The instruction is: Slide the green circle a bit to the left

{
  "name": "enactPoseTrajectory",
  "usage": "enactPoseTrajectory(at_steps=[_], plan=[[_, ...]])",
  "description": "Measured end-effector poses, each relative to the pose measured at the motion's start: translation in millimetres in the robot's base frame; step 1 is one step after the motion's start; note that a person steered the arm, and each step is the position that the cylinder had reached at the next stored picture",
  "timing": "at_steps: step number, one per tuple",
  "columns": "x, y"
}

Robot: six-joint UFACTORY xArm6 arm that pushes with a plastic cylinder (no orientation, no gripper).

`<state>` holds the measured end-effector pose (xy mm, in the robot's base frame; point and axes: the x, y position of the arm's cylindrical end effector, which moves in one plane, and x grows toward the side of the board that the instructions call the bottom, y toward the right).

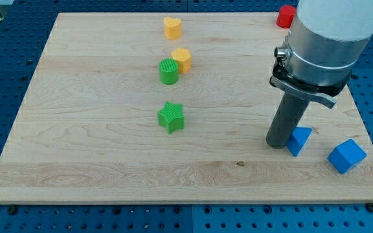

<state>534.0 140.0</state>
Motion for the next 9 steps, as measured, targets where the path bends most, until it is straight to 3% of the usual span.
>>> enactPoseTrajectory(at_steps=[4, 5, 7, 9], plan=[[9.4, 49.5], [1.7, 30.3], [-73.5, -85.8], [-74.4, -86.0]])
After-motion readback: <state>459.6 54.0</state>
